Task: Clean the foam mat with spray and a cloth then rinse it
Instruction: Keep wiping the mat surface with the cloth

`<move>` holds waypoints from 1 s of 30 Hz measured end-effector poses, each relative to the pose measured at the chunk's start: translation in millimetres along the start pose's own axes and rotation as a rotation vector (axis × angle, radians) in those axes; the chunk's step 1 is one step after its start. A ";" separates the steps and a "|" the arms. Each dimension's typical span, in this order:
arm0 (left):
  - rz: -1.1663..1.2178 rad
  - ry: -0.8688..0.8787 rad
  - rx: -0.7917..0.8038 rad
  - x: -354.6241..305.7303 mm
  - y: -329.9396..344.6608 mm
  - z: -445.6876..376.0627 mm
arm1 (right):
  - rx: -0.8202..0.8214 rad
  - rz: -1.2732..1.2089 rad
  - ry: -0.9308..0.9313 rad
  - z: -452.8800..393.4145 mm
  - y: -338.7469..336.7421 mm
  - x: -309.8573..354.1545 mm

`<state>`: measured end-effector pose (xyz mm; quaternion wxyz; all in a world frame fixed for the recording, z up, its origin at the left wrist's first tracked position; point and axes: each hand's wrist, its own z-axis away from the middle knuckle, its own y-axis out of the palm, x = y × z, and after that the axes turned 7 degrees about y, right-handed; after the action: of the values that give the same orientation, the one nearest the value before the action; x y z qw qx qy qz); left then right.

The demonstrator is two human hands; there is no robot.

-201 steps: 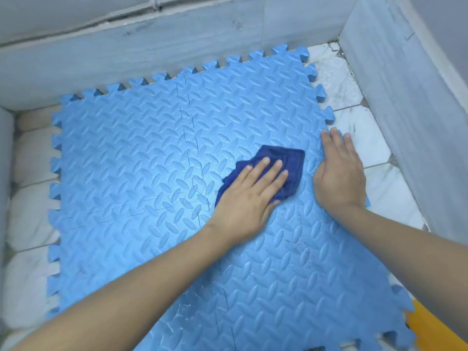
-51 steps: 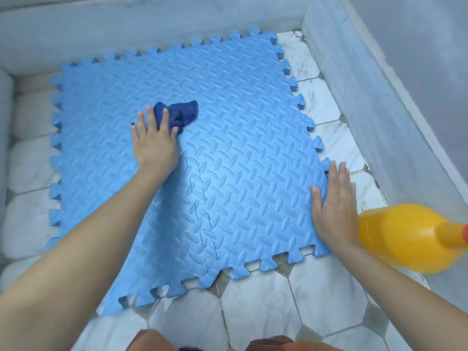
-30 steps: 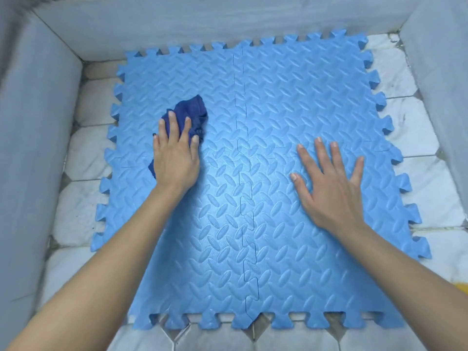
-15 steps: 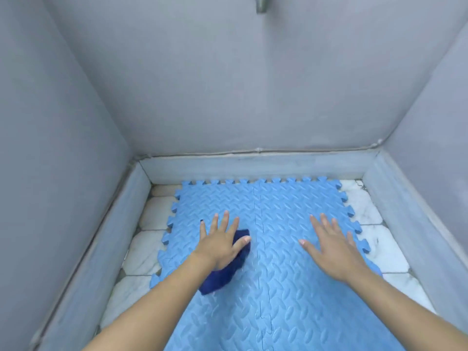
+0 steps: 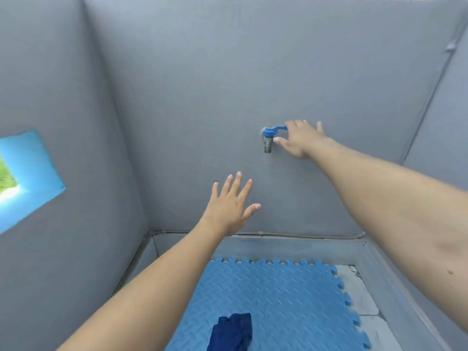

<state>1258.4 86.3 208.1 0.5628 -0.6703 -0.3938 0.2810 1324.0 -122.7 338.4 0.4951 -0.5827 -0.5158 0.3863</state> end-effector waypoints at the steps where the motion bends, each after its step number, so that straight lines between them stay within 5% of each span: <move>1: -0.003 0.006 -0.007 1.5 -0.8 0.3 | -0.020 0.003 0.024 0.6 3.2 1.8; 20: 0.077 -0.109 0.039 31.4 29.5 8.4 | -0.143 0.101 0.138 14.8 4.4 28.3; 30: 0.085 -0.130 0.026 39.9 34.9 12.4 | -0.154 0.002 0.054 13.1 12.8 18.0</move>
<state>1276.8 124.6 174.2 0.5322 -0.6592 -0.3973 0.3526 1317.3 -102.4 324.2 0.4622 -0.6300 -0.5297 0.3301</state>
